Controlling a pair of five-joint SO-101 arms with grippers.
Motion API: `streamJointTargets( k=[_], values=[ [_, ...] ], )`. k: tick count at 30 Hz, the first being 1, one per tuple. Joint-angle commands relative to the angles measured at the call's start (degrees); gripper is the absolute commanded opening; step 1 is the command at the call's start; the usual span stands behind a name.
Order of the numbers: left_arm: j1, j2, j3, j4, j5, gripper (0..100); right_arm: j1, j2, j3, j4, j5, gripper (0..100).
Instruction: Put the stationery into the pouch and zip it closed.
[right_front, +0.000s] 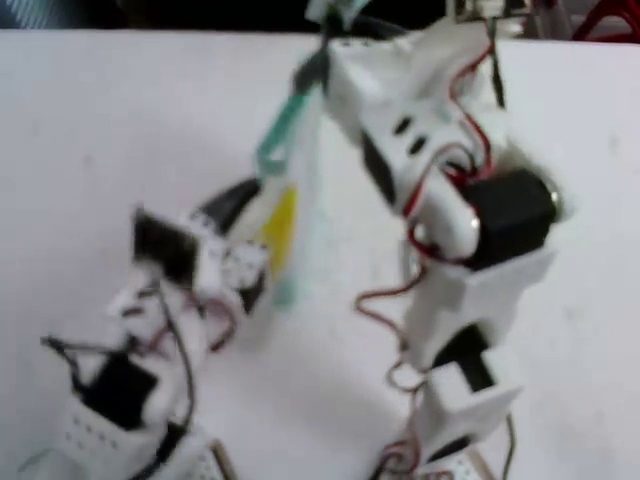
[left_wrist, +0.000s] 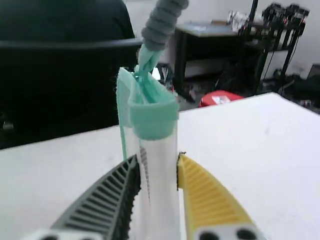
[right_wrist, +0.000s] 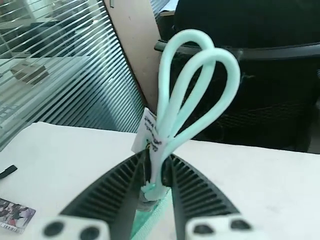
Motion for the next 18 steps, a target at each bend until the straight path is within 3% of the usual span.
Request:
streamJointTargets(
  k=[1,12,18],
  values=[
    [0.13,14.02,-17.93,10.73,1.41,5,1.54,-2.33,-0.7,1.8,0.7,1.8],
    [0.13,13.76,0.88,-3.6,1.05,5,6.99,-0.75,6.95,2.07,0.62,1.8],
    [0.04,3.56,6.95,-4.04,1.05,6,5.85,-1.19,14.59,1.98,0.18,1.8]
  ],
)
